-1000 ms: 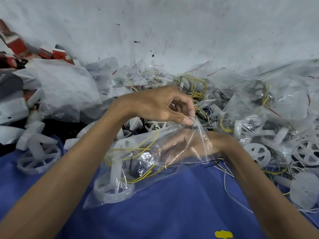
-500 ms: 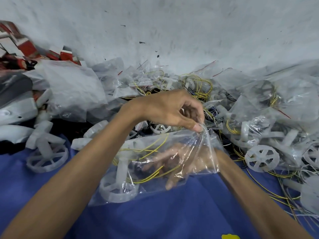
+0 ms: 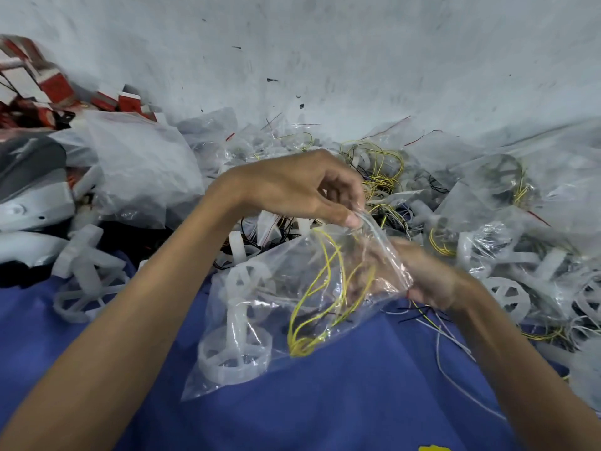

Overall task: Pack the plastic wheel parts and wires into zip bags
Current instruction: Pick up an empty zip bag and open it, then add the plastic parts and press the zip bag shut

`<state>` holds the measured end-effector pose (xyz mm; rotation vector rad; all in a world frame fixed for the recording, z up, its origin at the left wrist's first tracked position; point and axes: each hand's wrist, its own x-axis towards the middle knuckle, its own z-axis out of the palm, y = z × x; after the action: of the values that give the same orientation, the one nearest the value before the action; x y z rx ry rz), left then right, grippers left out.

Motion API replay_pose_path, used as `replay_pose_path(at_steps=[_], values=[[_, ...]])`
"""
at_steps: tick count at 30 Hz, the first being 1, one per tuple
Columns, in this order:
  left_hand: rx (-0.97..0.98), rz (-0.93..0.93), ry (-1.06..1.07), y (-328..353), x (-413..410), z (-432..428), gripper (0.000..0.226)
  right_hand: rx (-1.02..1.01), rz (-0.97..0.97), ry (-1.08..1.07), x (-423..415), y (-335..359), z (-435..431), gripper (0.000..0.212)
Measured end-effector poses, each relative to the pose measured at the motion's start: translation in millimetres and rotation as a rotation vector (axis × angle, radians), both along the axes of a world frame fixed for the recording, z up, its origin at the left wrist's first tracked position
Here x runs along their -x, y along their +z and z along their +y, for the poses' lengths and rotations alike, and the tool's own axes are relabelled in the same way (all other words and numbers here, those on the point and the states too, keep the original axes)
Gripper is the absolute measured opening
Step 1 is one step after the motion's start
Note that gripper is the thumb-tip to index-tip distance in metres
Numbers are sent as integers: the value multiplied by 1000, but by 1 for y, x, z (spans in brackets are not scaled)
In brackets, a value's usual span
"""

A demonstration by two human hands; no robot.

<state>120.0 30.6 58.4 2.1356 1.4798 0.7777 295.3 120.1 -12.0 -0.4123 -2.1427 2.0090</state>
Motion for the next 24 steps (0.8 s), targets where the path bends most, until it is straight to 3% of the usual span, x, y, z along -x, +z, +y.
replay_pose_path(at_steps=[3,6,10,13,15,19,22,24], values=[[-17,-12,18,-1,2,1,6,0,38,-165,-1,1,10,34],[-29,3,26,-2,1,2,7,-149,-18,-46,-7,4,12,19],[-28,33,-1,-4,-8,5,13,-416,-234,112,-6,9,6,23],[-31,57,-60,-6,-18,7,14,-380,-293,111,-5,-2,4,11],[-7,78,-108,-7,-23,7,14,-389,-314,-7,0,-9,0,23],[74,99,-115,-7,-23,7,12,-389,-480,186,2,3,-11,17],[151,97,-71,-5,-12,5,10,-434,-366,182,-3,11,-11,23],[188,116,-84,-4,-3,4,10,-584,-380,129,-4,7,-4,8]])
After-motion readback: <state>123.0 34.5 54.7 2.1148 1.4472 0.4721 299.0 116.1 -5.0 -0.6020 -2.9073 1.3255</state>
